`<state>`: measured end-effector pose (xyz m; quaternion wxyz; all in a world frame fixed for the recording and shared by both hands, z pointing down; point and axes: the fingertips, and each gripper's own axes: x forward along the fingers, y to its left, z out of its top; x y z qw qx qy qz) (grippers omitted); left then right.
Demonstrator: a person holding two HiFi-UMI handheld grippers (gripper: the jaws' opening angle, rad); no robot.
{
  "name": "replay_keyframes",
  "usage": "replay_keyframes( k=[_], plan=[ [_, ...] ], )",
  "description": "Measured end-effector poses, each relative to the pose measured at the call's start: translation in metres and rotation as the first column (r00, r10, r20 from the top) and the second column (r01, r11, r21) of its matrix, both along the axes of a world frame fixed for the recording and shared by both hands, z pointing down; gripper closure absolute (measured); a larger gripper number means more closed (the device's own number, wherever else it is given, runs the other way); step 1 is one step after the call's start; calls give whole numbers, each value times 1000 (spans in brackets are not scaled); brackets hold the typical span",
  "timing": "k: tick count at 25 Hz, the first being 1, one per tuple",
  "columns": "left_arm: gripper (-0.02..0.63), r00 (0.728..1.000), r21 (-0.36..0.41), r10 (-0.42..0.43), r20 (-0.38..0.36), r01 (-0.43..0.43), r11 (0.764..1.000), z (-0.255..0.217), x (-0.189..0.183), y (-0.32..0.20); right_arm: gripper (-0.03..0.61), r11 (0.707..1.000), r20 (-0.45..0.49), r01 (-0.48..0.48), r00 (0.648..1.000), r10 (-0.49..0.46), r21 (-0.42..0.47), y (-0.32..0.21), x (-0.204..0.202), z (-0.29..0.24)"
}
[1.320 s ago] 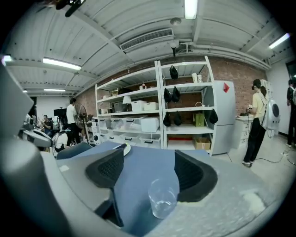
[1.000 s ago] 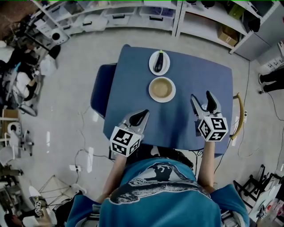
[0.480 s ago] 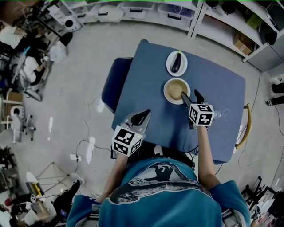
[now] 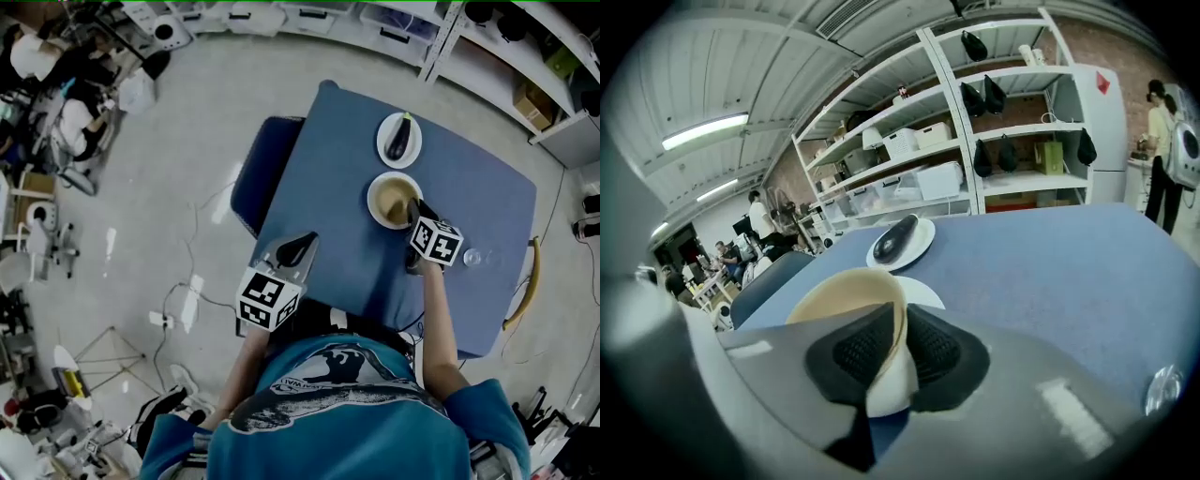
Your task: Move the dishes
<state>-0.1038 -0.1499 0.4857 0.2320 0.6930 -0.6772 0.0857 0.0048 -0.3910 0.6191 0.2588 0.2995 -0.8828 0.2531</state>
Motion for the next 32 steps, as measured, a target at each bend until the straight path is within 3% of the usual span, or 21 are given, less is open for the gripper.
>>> replay_keyframes(
  k=[2,12,19,26,32],
  plan=[
    [600,1000,-1,-2,-2,2,1000,2,-5,3,552,1000,17,-15,1000,16,-7,1,-5,-1],
    [600,1000,8,-4,-19,4,1000,7,-19,4,558,999,79,32,996,-31,-12,17,-29,-28],
    [600,1000,17,-20,-19,20,1000,6,-30,15,558,990,158,131,980,-122,-51,61,-82,-43],
    [600,997,17,-79,-19,80,997,4,-48,37,558,949,161,300,946,-282,-97,132,-140,-32],
    [600,990,22,-136,-27,137,990,6,-60,60,558,905,102,407,913,-396,-123,182,-160,-8]
  ],
)
